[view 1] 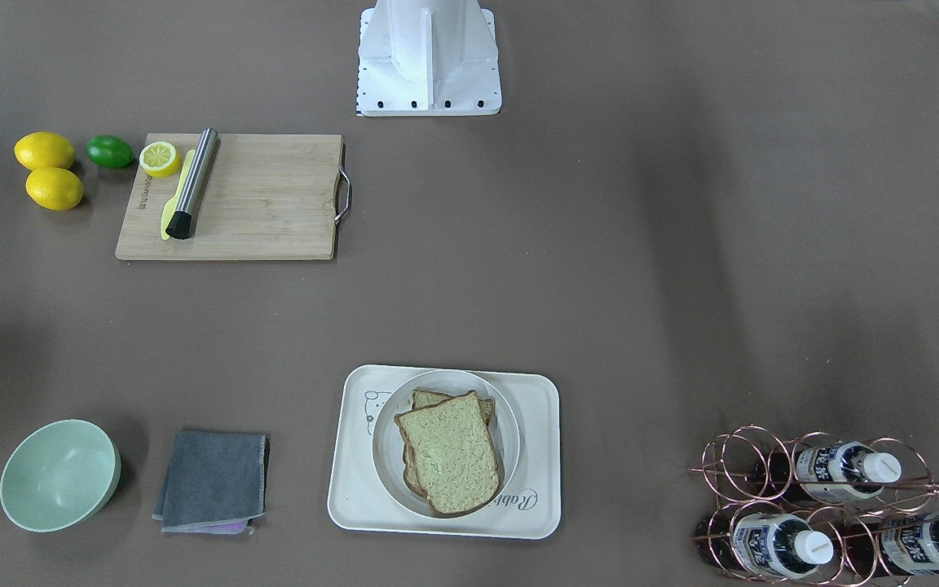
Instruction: Make sandwich and place on tray
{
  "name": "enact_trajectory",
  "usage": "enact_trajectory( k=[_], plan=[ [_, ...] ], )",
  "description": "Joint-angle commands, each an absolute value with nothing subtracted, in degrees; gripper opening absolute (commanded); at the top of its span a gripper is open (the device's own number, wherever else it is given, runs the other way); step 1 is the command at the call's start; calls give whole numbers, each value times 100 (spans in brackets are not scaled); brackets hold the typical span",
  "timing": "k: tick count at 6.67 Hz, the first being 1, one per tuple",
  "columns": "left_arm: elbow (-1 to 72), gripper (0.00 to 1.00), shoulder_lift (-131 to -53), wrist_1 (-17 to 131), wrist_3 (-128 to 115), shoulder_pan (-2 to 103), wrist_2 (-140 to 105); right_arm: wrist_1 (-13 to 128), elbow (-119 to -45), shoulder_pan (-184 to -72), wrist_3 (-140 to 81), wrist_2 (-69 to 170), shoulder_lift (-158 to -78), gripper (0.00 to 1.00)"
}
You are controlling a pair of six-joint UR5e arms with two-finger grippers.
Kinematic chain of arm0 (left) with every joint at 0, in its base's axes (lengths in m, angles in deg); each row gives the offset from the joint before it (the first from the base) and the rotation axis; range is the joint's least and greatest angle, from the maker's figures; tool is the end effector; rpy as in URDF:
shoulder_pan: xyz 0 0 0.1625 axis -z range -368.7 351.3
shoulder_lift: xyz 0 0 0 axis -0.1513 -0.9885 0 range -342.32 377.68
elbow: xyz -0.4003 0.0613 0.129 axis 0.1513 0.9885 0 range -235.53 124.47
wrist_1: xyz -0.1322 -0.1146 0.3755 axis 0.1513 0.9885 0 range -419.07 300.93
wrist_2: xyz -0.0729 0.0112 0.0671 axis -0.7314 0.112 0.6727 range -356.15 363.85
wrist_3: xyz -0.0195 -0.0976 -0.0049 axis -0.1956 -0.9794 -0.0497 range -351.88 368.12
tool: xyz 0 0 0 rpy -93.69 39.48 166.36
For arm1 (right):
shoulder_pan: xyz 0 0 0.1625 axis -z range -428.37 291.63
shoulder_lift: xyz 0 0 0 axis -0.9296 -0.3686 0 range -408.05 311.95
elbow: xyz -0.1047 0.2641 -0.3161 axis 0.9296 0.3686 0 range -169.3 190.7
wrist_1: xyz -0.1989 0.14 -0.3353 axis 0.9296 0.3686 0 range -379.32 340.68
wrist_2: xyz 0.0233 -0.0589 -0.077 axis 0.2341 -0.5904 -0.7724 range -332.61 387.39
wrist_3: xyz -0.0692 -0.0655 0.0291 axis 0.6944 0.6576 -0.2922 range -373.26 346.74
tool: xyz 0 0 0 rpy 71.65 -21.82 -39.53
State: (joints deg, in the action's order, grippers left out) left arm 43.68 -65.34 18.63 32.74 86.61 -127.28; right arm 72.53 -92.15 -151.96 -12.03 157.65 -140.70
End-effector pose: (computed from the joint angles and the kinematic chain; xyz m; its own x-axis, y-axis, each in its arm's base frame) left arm -0.1068 -0.4172 0.6605 0.7101 0.2409 -0.6616 -0.2252 0.9680 0.1107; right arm 0.0153 -0.4808 0.5783 0.7454 -0.1995 0.6361 0.1266 0.9792 0.1589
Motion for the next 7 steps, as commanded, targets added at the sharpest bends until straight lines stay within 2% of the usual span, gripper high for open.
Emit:
enact_trajectory(
  k=[1,7],
  plan=[
    [4397,98,-6529,1863,3247,8657,-12720,7253,-9214,-15196,-1203,15765,-14078,100],
    [4607,98,-6424,1854,3308,8631,-12720,7253,-9275,-15196,-1221,15773,-14148,100]
  ],
)
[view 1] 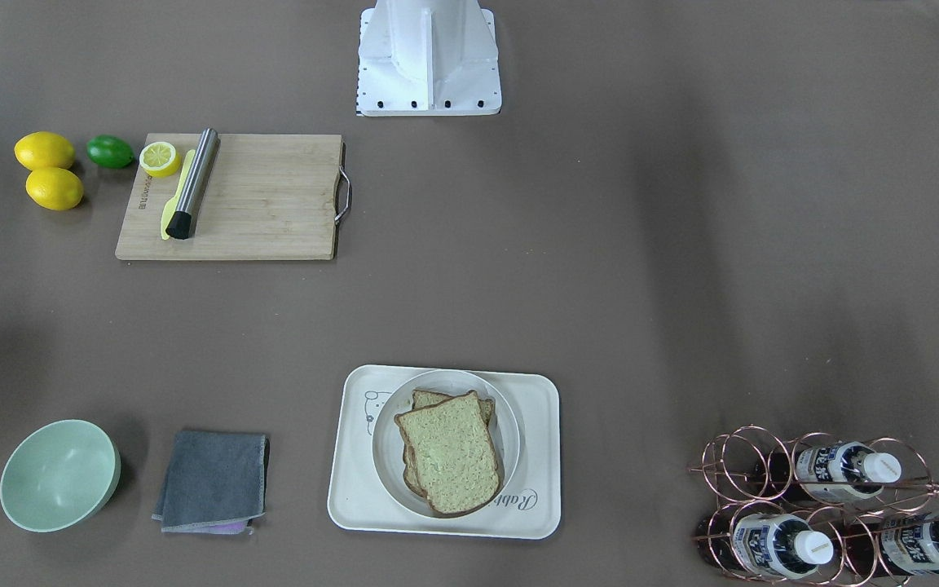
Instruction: Make sandwich and place on tray
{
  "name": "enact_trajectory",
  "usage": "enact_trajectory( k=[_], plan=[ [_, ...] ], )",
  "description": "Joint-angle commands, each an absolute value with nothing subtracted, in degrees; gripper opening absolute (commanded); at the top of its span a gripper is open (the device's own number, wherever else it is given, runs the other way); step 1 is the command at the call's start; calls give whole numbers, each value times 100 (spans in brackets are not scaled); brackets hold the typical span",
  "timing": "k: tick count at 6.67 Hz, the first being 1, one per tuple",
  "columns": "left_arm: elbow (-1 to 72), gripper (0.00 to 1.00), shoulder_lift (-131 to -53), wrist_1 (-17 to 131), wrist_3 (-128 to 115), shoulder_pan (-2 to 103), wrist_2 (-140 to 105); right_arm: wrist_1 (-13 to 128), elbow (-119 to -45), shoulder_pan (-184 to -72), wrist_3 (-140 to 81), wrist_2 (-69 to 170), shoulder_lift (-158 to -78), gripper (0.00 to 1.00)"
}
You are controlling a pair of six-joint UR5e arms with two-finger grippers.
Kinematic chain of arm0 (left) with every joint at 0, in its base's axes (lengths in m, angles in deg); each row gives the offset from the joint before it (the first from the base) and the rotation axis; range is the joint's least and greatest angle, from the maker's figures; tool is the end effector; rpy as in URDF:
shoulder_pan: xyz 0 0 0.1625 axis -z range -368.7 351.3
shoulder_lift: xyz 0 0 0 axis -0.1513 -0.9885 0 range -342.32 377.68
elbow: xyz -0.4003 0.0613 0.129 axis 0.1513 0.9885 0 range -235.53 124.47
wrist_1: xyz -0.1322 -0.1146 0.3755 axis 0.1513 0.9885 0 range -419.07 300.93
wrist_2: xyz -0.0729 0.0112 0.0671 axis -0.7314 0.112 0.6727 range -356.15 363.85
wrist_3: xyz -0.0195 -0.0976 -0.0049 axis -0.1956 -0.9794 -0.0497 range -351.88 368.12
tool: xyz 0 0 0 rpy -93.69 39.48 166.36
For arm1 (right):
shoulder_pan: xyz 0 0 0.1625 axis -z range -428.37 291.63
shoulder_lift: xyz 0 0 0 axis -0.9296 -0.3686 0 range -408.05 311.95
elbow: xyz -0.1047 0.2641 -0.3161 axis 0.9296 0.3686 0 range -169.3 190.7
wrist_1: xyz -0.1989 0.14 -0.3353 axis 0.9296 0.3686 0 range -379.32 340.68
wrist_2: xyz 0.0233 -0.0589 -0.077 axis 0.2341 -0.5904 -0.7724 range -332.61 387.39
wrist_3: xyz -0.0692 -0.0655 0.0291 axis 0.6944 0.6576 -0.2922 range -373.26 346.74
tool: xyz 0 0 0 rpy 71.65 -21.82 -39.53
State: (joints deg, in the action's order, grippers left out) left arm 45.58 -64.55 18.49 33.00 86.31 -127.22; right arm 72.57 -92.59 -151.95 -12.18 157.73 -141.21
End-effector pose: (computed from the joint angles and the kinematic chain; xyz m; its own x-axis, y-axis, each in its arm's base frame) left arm -0.1043 -0.4131 0.6507 0.7094 0.2601 -0.6551 -0.2339 0.9636 0.1293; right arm 0.0156 -0.4770 0.5787 0.7449 -0.1959 0.6378 0.1248 0.9800 0.1553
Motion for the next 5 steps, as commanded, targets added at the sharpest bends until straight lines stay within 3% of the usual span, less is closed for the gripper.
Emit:
enact_trajectory(
  k=[1,5],
  plan=[
    [4686,98,-6415,1836,3308,8631,-12711,7262,-9327,-15222,-1221,15782,-14174,100],
    [4827,98,-6362,1827,3264,8604,-12702,7262,-9478,-15275,-1203,15896,-14271,100]
  ],
)
